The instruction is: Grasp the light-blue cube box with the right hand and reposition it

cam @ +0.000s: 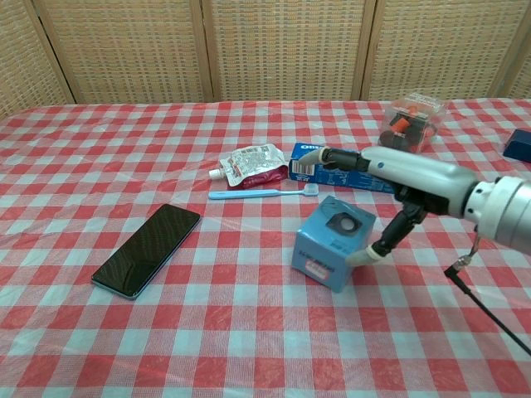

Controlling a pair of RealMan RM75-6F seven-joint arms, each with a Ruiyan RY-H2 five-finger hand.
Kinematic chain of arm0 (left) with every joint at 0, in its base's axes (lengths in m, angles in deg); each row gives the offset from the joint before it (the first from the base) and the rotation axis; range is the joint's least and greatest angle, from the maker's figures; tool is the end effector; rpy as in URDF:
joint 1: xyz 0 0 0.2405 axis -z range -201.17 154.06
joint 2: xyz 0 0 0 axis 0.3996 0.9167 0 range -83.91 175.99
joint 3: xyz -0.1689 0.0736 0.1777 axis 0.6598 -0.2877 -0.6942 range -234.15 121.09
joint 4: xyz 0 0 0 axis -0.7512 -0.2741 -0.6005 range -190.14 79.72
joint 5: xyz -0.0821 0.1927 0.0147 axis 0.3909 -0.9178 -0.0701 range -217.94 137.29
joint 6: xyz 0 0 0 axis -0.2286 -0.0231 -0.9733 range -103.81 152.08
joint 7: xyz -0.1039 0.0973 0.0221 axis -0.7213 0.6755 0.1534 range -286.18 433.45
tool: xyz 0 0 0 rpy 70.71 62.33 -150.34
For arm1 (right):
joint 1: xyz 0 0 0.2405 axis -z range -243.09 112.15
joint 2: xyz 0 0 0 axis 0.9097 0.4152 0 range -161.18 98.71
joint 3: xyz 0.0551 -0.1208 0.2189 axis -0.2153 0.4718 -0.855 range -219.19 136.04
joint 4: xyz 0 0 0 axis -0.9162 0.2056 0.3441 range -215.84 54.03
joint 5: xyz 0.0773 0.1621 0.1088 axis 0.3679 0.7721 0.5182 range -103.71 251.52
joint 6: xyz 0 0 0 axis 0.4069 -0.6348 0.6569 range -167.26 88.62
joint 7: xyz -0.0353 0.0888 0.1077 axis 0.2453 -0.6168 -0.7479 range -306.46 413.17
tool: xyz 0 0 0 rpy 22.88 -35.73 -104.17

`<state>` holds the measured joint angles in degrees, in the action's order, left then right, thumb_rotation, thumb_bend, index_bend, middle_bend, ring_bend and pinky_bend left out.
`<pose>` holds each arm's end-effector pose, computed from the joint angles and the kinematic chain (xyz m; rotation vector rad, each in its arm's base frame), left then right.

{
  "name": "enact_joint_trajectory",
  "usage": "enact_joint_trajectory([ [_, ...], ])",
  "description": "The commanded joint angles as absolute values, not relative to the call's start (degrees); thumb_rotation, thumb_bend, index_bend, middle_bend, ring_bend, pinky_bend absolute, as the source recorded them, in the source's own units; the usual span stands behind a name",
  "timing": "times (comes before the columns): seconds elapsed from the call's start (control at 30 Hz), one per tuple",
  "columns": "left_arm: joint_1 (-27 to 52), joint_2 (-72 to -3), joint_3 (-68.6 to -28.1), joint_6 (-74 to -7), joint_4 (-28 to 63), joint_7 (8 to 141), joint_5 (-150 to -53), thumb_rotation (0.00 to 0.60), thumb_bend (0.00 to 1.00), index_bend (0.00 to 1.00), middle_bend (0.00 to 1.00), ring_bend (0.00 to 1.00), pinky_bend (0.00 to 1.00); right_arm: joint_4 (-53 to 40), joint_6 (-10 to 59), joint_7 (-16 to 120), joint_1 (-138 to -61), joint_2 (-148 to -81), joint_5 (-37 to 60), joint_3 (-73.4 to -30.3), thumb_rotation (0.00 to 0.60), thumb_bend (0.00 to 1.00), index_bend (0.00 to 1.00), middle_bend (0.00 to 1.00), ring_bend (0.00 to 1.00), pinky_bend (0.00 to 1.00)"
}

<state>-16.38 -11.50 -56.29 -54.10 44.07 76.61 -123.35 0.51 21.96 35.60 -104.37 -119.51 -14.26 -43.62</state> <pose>-0.3055 0.1805 0.1651 -1.4723 -0.9844 -0.7724 -0.1557 -0.3003 -0.0210 1.9675 -1.2451 1.3118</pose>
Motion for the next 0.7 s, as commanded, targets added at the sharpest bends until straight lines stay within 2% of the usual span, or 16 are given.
enact_joint_trajectory([
  [0.03, -16.53, -11.28, -56.35, -54.42, 44.15, 76.20, -123.73, 0.600, 0.00, 0.00, 0.00, 0.00, 0.00, 6.88, 24.28, 35.36, -102.23, -111.48, -15.70, -41.93, 0.600, 0.15, 0.00, 0.00, 0.00, 0.00],
  [0.2, -16.92, -10.84, -56.67, -55.32, 44.20, 75.35, -124.92, 0.600, 0.00, 0.00, 0.00, 0.00, 0.00, 10.55, 27.71, 36.10, -99.34, -103.64, -17.70, -39.84, 0.600, 0.10, 0.00, 0.00, 0.00, 0.00],
  [0.3, -17.53, -10.55, -56.70, -56.79, 44.10, 74.80, -125.72, 0.600, 0.00, 0.00, 0.00, 0.00, 0.00, 10.40, 31.25, 39.75, -96.99, -99.34, -19.61, -38.75, 0.600, 0.02, 0.00, 0.00, 0.00, 0.00],
  [0.4, -18.38, -10.50, -56.62, -58.84, 43.85, 74.42, -126.52, 0.600, 0.00, 0.00, 0.00, 0.00, 0.00, 10.22, 36.48, 46.33, -93.58, -96.22, -19.91, -38.96, 0.600, 0.00, 0.00, 0.00, 0.00, 0.00],
  [0.53, -19.48, -10.73, -56.62, -61.52, 43.40, 74.06, -127.85, 0.600, 0.00, 0.00, 0.00, 0.00, 0.00, 12.06, 43.45, 55.59, -88.00, -95.09, -17.81, -39.68, 0.600, 0.00, 0.00, 0.00, 0.00, 0.00],
  [0.7, -20.78, -10.76, -57.11, -64.61, 42.49, 72.35, -130.49, 0.600, 0.00, 0.00, 0.00, 0.00, 0.00, 13.89, 50.03, 59.94, -81.48, -95.34, -16.09, -39.16, 0.600, 0.00, 0.00, 0.00, 0.00, 0.00],
])
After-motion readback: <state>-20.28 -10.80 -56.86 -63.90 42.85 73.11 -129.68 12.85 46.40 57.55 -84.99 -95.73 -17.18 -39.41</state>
